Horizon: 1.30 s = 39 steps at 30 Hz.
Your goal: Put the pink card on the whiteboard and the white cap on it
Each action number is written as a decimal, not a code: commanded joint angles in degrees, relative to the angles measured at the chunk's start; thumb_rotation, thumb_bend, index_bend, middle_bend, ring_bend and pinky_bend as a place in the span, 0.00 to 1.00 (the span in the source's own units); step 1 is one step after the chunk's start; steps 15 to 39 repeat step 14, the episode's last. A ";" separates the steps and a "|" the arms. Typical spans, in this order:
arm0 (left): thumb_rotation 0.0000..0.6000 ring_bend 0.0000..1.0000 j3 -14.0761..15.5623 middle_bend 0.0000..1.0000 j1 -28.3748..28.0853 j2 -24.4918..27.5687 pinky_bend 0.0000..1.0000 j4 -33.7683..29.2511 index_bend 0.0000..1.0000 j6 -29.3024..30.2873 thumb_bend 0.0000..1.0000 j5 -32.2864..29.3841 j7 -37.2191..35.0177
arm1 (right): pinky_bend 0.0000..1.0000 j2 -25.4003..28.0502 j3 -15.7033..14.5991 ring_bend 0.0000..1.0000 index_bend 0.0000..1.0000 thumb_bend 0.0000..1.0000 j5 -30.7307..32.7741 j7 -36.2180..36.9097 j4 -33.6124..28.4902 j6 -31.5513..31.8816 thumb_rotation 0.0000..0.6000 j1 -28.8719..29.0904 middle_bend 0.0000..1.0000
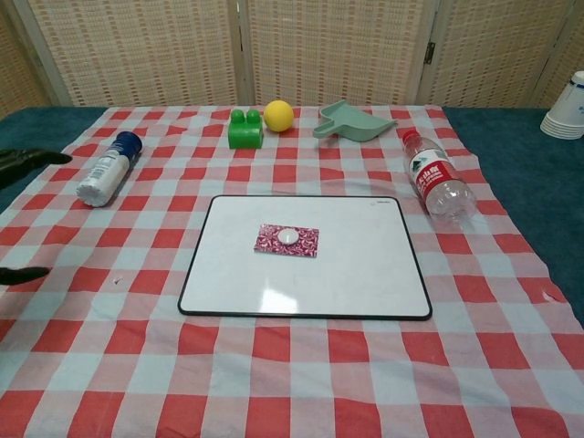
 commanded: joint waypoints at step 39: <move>0.84 0.00 -0.94 0.00 7.58 3.94 0.00 6.40 0.00 -1.75 0.18 6.15 -13.51 | 0.07 -1.19 0.41 0.01 0.03 0.21 1.74 -3.13 -0.11 -1.18 1.00 0.31 0.14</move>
